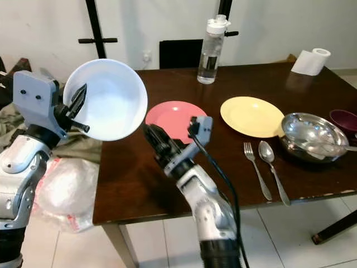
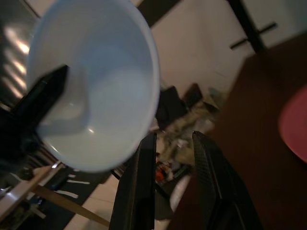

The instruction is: Setting the table

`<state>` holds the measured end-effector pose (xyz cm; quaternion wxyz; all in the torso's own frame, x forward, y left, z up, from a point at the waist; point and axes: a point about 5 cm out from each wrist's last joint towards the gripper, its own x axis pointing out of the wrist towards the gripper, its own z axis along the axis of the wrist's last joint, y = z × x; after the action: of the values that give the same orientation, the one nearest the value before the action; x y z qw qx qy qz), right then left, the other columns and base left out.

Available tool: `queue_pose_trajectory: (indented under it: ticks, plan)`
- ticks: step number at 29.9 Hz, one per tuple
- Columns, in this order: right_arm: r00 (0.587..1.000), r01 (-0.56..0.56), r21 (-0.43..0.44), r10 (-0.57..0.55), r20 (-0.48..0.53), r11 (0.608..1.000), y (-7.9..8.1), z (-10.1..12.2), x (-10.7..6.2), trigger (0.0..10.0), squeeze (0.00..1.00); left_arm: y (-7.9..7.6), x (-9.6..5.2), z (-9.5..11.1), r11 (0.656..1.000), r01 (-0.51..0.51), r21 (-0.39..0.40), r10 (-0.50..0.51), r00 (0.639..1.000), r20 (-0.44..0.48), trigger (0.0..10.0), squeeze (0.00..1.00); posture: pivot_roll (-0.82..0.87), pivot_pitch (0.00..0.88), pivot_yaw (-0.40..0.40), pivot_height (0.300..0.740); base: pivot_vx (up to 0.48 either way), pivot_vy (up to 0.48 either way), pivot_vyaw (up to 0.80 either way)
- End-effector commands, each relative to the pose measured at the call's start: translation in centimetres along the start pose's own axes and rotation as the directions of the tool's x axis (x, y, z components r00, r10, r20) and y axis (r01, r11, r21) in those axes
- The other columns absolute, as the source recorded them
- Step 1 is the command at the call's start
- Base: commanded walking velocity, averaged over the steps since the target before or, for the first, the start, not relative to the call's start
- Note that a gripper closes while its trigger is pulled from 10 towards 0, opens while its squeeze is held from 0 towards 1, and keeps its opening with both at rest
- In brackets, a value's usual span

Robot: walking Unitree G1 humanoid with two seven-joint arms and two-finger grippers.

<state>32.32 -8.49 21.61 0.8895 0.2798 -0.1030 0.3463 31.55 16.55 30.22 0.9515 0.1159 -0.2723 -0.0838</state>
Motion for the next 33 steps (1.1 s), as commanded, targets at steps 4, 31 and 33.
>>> queue_pose_trajectory:
  ticks: [4,31,33]
  plan:
    - [1.000,0.020,-0.007,-0.020,-0.024,1.000,0.0,-0.5,-0.8,10.0,0.00,-1.3,-0.6,0.0,0.996,0.066,-0.053,-0.067,0.998,-0.010,10.0,0.00,0.10,0.149,0.078,0.740,0.000,0.000,0.00]
    - [0.997,-0.076,-0.050,0.076,-0.006,0.996,1.3,0.6,-0.8,10.0,1.00,0.5,-0.4,-0.2,0.997,-0.057,-0.049,0.056,0.998,-0.018,10.0,0.00,0.09,0.135,0.074,0.740,0.000,0.000,0.00]
    - [0.994,-0.108,-0.040,0.108,-0.004,0.993,1.8,0.6,-0.7,10.0,1.00,0.2,-0.4,-0.3,0.998,-0.029,-0.060,0.028,0.999,-0.027,10.0,0.00,0.09,0.135,0.075,0.740,0.000,0.000,0.00]
